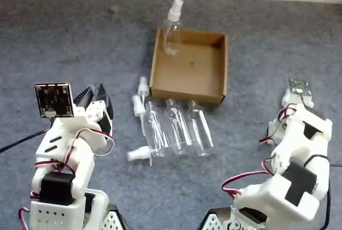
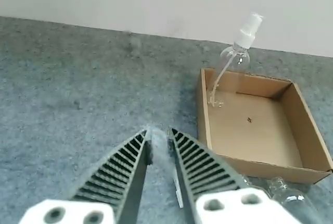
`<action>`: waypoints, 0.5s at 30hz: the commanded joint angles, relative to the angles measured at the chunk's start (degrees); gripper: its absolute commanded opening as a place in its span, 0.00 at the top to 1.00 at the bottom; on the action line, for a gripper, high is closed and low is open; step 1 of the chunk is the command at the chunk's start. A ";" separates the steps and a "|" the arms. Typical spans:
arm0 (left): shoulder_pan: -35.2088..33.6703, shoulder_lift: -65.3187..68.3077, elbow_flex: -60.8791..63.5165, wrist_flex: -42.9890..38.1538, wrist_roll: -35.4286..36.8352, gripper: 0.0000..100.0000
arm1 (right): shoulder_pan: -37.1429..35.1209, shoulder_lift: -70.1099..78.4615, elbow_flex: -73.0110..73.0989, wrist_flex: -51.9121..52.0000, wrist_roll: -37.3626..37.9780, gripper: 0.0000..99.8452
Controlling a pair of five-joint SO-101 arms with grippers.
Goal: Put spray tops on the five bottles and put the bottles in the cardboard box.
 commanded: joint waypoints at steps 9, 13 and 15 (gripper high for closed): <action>-0.57 -0.48 -0.04 -0.26 -0.70 0.99 | -4.09 -21.32 -5.32 17.27 8.79 1.00; 1.63 0.84 -0.84 0.00 -6.15 0.99 | -9.01 -30.64 -4.79 23.25 14.24 1.00; 4.62 4.70 -2.86 0.09 -7.65 0.99 | -11.38 -34.24 -4.79 26.95 14.42 1.00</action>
